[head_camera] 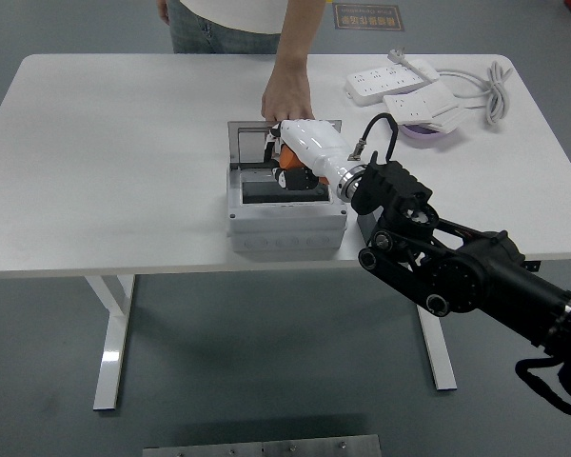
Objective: Fetch the battery,place it into the box,close the lid of the box
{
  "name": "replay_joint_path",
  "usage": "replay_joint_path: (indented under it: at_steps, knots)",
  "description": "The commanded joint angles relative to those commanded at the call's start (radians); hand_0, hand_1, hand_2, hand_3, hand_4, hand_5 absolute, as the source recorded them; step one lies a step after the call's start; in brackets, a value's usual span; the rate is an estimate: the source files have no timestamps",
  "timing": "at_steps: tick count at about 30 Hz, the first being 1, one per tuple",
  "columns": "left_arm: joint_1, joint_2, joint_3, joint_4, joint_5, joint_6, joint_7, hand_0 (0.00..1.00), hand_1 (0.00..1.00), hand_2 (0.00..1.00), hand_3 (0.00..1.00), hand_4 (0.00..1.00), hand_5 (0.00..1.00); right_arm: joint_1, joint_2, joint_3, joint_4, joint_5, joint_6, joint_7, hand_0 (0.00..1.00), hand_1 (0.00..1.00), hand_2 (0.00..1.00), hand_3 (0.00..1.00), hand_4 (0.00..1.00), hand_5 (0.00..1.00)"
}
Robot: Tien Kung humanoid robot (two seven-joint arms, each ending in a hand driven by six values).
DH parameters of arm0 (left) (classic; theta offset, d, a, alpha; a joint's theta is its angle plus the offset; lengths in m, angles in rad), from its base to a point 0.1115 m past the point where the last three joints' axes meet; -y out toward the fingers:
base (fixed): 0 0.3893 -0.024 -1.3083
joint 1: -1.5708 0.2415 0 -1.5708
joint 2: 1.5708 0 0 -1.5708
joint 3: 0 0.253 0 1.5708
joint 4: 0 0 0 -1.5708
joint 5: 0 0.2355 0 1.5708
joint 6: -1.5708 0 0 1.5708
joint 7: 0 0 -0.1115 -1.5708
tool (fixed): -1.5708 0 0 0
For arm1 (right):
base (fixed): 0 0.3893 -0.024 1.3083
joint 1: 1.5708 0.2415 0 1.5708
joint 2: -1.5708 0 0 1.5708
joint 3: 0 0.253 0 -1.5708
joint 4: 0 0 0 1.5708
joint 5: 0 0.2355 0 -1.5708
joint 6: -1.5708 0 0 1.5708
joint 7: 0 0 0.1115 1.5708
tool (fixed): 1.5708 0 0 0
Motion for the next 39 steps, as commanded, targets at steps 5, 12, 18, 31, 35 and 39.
replay_joint_path:
  at_steps: [5,12,18,31,35,39]
  knots:
    - [-0.004,0.002,-0.007,0.000,0.012,-0.001,0.005,0.650,0.728,0.678,0.647,0.748,0.383,0.013,0.023,-0.010,-0.027,-0.002,-0.002,0.002,0.171,0.208,0.255,0.300,0.116,0.050]
    - [-0.004,0.003,-0.016,-0.002,0.028,-0.005,0.018,0.650,0.728,0.678,0.646,0.750,0.380,0.050,0.060,-0.062,-0.089,-0.006,0.001,0.000,0.172,0.209,0.254,0.303,0.121,0.050]
    - [-0.010,0.006,-0.024,-0.003,0.045,-0.007,0.025,0.651,0.729,0.678,0.646,0.751,0.379,0.092,0.092,-0.130,-0.157,0.011,0.010,-0.002,0.171,0.212,0.254,0.302,0.125,0.055]
    - [-0.011,0.006,-0.027,-0.003,0.053,-0.006,0.026,0.650,0.729,0.677,0.644,0.756,0.372,0.105,0.103,-0.146,-0.200,0.034,0.005,0.010,0.172,0.218,0.256,0.311,0.131,0.055]
    - [-0.015,0.007,-0.027,-0.003,0.054,-0.006,0.024,0.650,0.729,0.677,0.644,0.756,0.372,0.105,0.103,-0.152,-0.203,0.035,0.012,0.010,0.172,0.218,0.256,0.311,0.131,0.055]
    - [-0.019,0.007,-0.028,-0.002,0.055,-0.005,0.023,0.652,0.729,0.677,0.644,0.758,0.370,0.105,0.101,-0.165,-0.204,0.038,0.020,0.006,0.174,0.220,0.258,0.316,0.137,0.059]
